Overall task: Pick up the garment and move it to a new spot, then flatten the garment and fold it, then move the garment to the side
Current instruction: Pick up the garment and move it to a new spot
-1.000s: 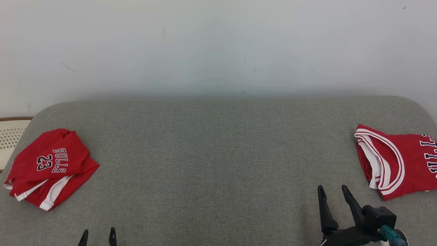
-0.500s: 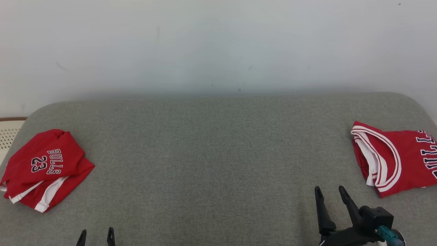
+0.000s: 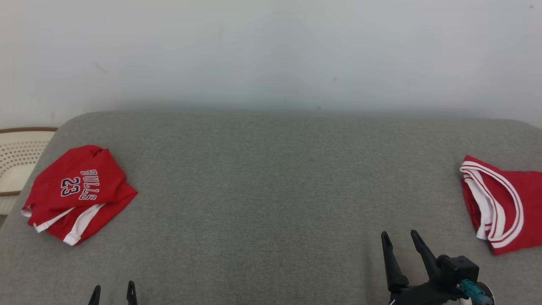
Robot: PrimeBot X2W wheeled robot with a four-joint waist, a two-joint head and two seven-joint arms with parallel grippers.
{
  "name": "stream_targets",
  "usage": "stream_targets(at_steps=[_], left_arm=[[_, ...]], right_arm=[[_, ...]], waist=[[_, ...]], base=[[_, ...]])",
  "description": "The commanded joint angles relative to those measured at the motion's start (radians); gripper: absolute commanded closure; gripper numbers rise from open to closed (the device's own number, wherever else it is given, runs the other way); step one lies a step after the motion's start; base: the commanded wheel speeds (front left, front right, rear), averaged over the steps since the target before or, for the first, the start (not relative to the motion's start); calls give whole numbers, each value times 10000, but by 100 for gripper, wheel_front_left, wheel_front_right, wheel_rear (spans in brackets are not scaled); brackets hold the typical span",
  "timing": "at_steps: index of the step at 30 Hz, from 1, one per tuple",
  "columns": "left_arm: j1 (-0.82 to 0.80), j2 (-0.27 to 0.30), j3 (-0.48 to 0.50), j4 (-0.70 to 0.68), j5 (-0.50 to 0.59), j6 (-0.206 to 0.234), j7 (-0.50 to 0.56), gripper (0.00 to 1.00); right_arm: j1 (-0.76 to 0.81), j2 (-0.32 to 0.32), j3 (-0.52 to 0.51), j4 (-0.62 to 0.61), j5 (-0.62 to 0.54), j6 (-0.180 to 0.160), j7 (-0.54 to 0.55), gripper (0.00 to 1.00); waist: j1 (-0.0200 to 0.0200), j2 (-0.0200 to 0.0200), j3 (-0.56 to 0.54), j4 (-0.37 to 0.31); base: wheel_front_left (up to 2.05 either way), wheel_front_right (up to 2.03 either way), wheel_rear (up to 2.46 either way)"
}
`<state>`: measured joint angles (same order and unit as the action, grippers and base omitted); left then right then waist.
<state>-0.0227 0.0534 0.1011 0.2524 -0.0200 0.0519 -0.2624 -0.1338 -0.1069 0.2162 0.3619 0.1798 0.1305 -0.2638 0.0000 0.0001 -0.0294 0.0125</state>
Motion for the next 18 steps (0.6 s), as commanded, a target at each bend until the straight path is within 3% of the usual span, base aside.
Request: stream_targets(at_steps=[1,18], left_arm=[[-9,12,44,-2,-8,20,-33,0],[480,-3,488,-135,-105,390,-31,0]], right_arm=[[5,-4,33,-15,58,3,-2,0],[-143,27,615,-53,226,3,-2,0]], waist=[[0,-1,52,312],[0,-1,181,2262]], base=[[0,0,0],[0,0,0]])
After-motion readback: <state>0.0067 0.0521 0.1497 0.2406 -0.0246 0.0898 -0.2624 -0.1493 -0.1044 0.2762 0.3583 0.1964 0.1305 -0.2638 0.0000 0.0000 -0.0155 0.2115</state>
